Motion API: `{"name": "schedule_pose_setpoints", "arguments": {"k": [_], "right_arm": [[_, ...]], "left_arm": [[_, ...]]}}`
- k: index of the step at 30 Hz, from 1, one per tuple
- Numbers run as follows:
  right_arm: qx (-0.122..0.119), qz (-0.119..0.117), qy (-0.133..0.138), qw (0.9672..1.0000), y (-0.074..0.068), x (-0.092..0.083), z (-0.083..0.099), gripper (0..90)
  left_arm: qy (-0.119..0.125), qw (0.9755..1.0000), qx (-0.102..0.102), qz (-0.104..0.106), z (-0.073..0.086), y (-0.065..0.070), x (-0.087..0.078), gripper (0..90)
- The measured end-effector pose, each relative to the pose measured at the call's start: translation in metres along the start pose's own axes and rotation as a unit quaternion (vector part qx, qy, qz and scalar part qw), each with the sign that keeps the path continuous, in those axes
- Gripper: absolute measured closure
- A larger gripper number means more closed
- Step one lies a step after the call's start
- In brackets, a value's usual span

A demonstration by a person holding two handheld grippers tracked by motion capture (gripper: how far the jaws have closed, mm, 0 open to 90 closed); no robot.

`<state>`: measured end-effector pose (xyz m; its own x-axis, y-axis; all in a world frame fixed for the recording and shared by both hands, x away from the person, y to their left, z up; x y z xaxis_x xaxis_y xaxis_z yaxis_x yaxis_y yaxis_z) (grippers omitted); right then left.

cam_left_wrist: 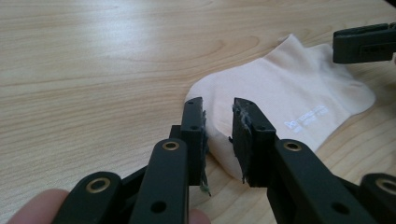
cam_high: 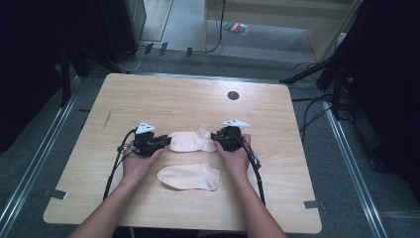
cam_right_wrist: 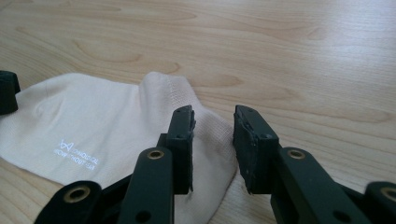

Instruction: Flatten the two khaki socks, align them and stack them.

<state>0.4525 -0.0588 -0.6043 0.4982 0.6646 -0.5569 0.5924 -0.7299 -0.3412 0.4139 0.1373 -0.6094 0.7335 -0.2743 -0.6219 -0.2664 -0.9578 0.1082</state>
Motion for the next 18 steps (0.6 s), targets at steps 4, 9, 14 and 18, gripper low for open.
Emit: {"name": "schedule_pose_setpoints", "arguments": {"k": [4,9,14,18], "right_arm": [[-0.013,0.016,-0.006,0.9998,-0.0005,0.0025,0.0021,71.8],[-0.035,0.037,-0.013,0.9986,-0.0014,0.0031,0.004,77.8],[-0.046,0.053,-0.015,0.9974,-0.0008,0.0023,0.0058,85.0],[-0.038,0.052,-0.016,0.9978,-0.0009,-0.0003,0.0068,88.8]], "left_arm": [[-0.004,1.0,-0.002,-0.007,0.0002,-0.0003,0.0013,78.0],[-0.02,0.9995,0.012,-0.019,0.0033,0.0015,0.0038,84.8],[-0.02,0.9994,0.018,-0.021,0.0032,0.0026,0.0041,88.6],[-0.019,0.9995,0.014,-0.02,0.0035,0.0017,0.0034,89.6]]}}
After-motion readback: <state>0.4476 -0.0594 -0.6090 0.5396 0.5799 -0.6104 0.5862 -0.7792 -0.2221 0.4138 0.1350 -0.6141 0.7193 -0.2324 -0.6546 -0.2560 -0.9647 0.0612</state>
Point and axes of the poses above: each handheld gripper's, and its own axes: x roughly forward along the jaws, z roughly out of its underside, y roughly to its right, the point moved 10 cm from there along x, roughly forward along the jaws, and after that the axes turned 13 degrees about -z, right-handed, at the moved point
